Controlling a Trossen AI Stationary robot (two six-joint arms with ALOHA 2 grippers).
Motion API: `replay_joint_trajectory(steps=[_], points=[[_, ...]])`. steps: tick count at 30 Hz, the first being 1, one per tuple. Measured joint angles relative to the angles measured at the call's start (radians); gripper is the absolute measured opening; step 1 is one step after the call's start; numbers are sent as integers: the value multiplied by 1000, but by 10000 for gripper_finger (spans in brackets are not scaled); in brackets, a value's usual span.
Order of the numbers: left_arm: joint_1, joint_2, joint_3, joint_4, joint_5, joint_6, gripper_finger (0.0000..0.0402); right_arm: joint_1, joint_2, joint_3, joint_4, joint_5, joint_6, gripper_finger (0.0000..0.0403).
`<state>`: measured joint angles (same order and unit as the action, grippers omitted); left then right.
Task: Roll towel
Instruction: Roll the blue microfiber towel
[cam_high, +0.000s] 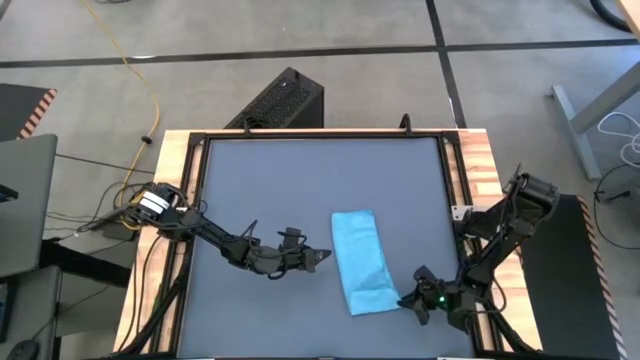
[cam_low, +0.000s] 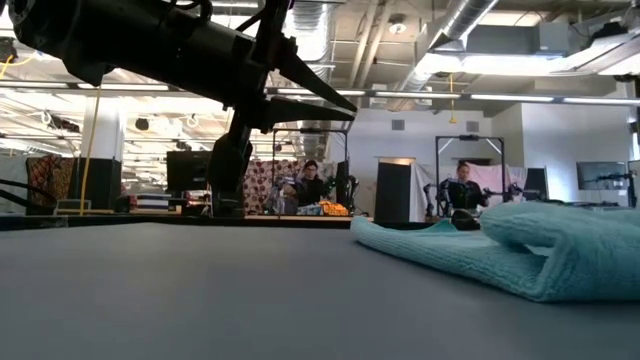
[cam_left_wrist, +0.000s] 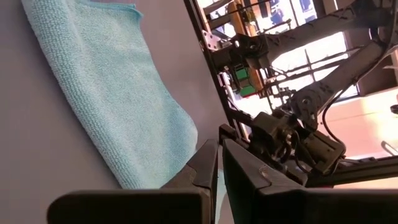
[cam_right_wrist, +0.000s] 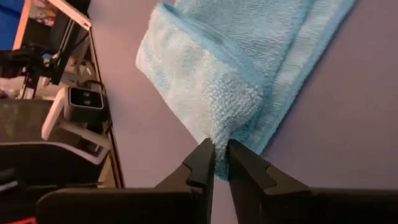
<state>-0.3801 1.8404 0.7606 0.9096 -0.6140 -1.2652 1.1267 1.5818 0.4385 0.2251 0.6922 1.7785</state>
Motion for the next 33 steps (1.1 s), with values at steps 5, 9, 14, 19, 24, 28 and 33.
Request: replay_joint_trajectory(steps=[5,9,14,19,24,28,33], points=[[0,0,0,0,0,0,13,-3,1,-1,-16,28,14,71],[0,0,0,0,0,0,13,-25,1,-2,-25,36,17,72],[0,0,0,0,1,-2,13,-35,2,-3,-17,35,-31,94],[0,0,0,-6,4,0,13,-43,2,-3,-28,35,-41,161],[0,0,0,-9,29,24,13,-88,-4,-2,-154,39,-54,244],[0,0,0,-7,33,20,13,-131,-57,-3,-291,45,-41,268],[0,0,0,-7,30,5,13,-178,-187,-11,-483,49,-82,261]])
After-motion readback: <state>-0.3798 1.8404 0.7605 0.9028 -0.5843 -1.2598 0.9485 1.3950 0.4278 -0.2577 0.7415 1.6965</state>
